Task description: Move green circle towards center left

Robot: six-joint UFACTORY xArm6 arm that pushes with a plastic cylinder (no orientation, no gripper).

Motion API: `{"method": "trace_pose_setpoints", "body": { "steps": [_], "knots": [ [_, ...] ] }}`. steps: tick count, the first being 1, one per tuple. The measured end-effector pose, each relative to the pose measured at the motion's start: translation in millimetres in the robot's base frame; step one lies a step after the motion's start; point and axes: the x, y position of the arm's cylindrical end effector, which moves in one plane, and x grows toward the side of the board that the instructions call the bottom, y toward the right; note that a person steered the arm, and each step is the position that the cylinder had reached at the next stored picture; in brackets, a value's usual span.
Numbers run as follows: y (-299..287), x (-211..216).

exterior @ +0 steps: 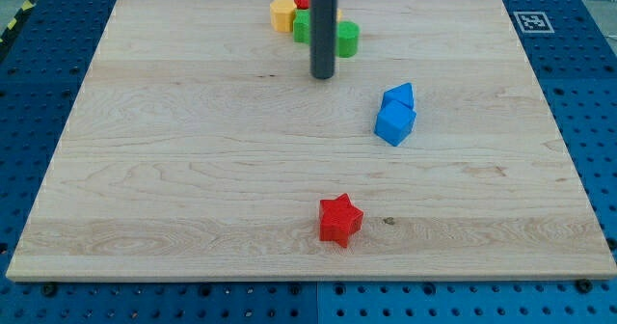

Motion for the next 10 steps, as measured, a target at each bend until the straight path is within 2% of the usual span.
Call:
{"method": "trace_pose_setpoints", "body": {
  "steps": [1, 7, 8, 10],
  "knots": [
    [48.0, -0.5],
    [70.3, -53.7],
    [58.1, -55.0],
    [-32.3, -53.9]
  ]
}}
